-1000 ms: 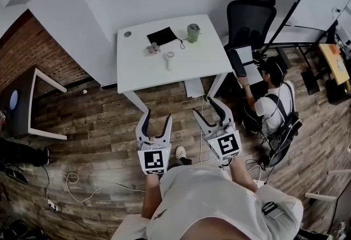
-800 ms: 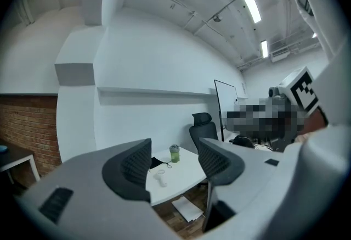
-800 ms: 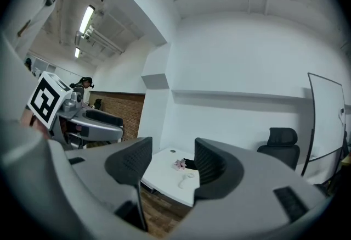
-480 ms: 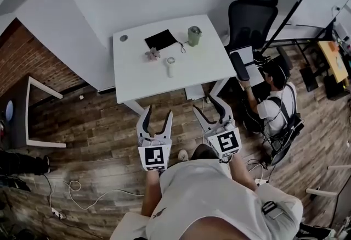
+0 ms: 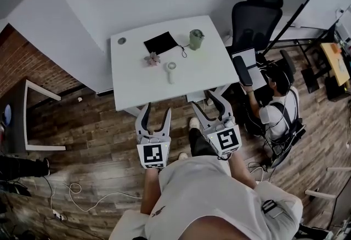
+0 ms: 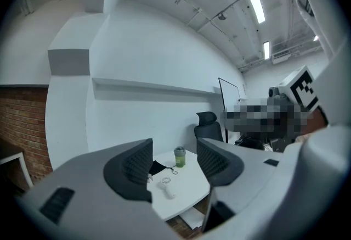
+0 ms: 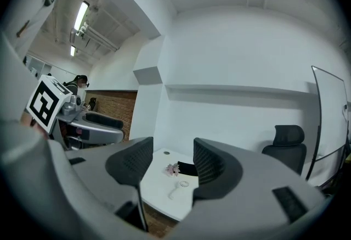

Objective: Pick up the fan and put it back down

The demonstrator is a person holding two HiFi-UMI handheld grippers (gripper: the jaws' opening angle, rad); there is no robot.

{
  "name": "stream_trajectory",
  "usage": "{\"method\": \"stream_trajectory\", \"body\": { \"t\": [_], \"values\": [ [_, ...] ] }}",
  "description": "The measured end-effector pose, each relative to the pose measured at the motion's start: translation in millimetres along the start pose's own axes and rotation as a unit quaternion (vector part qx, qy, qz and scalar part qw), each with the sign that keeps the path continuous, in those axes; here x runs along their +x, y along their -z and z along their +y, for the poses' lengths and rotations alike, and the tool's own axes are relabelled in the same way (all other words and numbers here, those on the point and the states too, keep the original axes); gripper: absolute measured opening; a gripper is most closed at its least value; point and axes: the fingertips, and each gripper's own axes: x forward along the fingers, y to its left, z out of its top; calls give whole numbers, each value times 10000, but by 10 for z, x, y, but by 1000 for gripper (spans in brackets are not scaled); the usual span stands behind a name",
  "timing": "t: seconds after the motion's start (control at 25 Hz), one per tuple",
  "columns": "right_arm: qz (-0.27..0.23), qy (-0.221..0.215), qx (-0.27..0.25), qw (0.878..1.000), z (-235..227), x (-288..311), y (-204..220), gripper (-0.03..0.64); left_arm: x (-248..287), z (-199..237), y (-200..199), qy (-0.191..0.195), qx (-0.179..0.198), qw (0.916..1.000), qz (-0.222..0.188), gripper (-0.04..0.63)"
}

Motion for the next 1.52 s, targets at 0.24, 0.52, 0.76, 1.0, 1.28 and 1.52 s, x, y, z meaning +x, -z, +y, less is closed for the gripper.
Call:
{"method": "stream_trajectory", "body": {
  "t": [0.24,0.52,0.76,1.0,1.28,1.52],
  "values": [
    [-50,-111,60,9999,-213,326,55,229,360,133,34,-108,-8,9999,15,244],
    [111,-242,134,9996,-663,810,218,225,961,267,92,-231,-39,9996,150,239],
    [192,-580,186,9980,-973,1204,298,222,1383,392,84,-462,-58,9985,276,236],
    [263,-867,271,9955,-1314,1584,402,221,1821,506,100,-695,-25,9965,455,236],
    [380,-1113,406,9922,-1680,1943,624,216,2354,558,205,-849,-24,9942,660,235],
    [524,-1248,489,9896,-1924,2171,845,213,2723,560,353,-867,-15,9921,906,235]
  ]
}}
